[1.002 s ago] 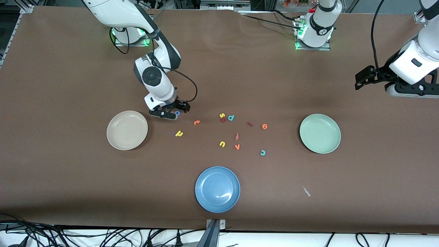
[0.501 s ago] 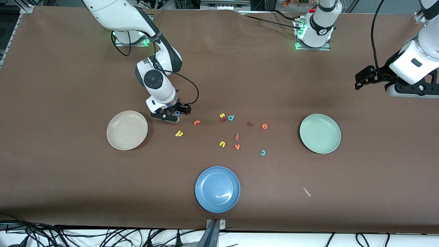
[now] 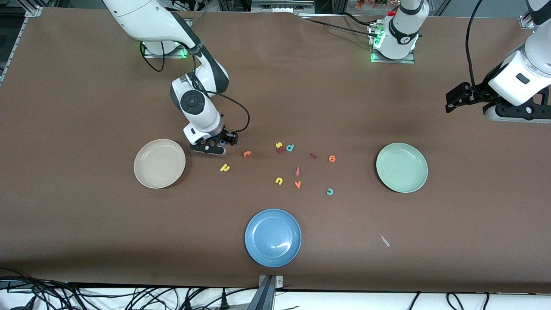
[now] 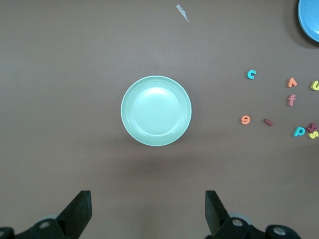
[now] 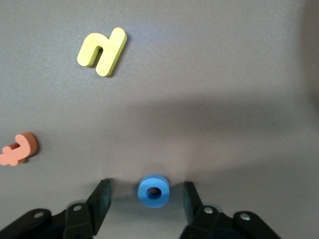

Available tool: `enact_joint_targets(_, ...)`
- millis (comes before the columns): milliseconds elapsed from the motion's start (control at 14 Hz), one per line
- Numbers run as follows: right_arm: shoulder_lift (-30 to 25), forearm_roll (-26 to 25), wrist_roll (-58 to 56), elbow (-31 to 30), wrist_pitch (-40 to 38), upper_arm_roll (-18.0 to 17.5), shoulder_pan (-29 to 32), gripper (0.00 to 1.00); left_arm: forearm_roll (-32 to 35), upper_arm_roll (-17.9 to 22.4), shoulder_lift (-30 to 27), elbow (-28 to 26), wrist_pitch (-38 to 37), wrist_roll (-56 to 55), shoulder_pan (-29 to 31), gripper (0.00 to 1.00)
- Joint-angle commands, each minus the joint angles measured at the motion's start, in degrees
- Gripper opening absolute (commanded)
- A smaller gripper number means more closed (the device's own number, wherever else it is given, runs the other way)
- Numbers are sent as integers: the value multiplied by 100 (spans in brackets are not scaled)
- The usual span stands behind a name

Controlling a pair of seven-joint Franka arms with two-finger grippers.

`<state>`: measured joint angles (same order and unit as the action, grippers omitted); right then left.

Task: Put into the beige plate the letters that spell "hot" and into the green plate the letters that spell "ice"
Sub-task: 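Lower the right gripper and grasp the blue foam ring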

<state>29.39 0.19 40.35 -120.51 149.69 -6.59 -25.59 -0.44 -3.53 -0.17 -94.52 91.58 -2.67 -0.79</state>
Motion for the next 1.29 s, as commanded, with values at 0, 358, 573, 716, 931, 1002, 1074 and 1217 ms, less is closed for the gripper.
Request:
enact_joint_targets(0,66,-28,-124,98,-81,0,36,62,114,1,17,92,-71,64,-35,100)
enact_joint_targets(358,66,-28,-282,98,-81,17,45,53,114,-78,26,92,-62,56,-35,100)
enact_joint_targets(573,66,-28,-300,107,-89,70,45,50,114,-78,26,92,-62,56,-35,100)
enact_joint_targets(716,66,-28,-335,142,-98,79,54,48,114,-78,26,92,-62,56,-35,100)
enact_joint_targets(931,66,-28,-335,142,-98,79,63,44,105,-69,26,92,-70,64,-9,100)
enact_joint_targets(1002,66,-28,-335,142,-98,79,54,43,105,-69,17,92,-70,64,8,100)
enact_joint_targets(1074,66,-28,-326,142,-98,79,54,43,105,-61,17,83,-70,64,17,100)
enact_joint_targets(1217,66,-28,-326,142,-98,79,45,39,105,-61,26,83,-70,56,35,100)
